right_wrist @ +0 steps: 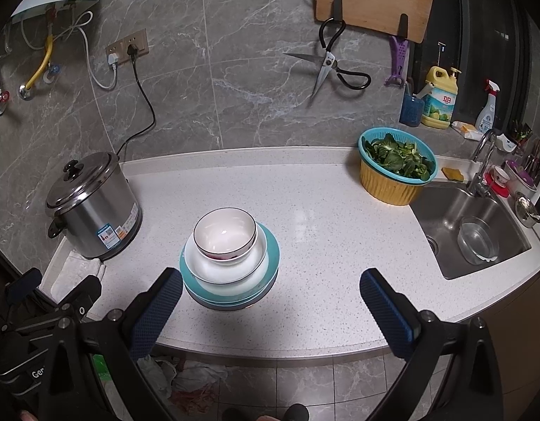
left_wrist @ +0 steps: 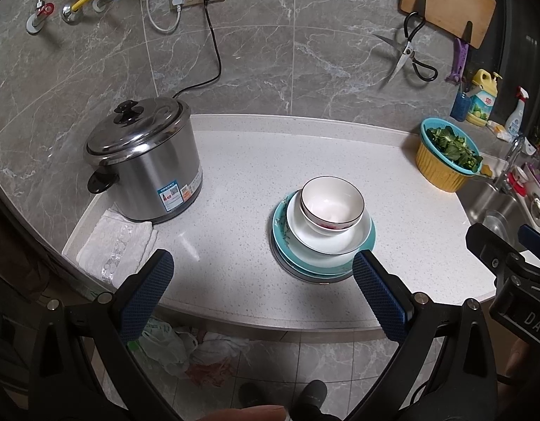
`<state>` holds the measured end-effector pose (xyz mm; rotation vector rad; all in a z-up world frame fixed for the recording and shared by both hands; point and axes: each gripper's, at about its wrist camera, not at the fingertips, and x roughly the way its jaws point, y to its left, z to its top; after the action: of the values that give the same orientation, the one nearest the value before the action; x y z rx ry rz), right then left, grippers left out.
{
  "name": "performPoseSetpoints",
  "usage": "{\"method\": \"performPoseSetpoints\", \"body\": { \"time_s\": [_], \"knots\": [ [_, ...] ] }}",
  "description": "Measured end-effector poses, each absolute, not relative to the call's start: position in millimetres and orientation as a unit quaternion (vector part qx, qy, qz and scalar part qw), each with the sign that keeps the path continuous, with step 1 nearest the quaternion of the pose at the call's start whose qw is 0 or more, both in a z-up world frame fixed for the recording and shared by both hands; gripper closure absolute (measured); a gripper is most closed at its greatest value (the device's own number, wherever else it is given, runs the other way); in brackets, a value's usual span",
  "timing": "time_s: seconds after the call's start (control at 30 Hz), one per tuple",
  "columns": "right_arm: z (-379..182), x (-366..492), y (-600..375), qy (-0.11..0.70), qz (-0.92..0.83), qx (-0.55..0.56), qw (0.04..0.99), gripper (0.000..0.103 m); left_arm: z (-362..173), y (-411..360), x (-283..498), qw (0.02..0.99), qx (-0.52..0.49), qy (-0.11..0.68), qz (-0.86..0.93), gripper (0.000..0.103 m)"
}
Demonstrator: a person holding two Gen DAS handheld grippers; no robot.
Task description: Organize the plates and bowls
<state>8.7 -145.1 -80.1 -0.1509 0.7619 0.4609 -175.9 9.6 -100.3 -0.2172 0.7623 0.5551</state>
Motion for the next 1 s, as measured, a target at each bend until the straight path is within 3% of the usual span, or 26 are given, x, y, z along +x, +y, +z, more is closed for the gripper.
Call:
{"method": "performPoseSetpoints", "body": {
  "time_s": [1.0],
  "knots": [
    [-81,12,-147,0.369,0.226,-0.076,0.898,0.0,-105,26,-162,0.886,-0.099,0.37,0.26,0.0]
  ]
}}
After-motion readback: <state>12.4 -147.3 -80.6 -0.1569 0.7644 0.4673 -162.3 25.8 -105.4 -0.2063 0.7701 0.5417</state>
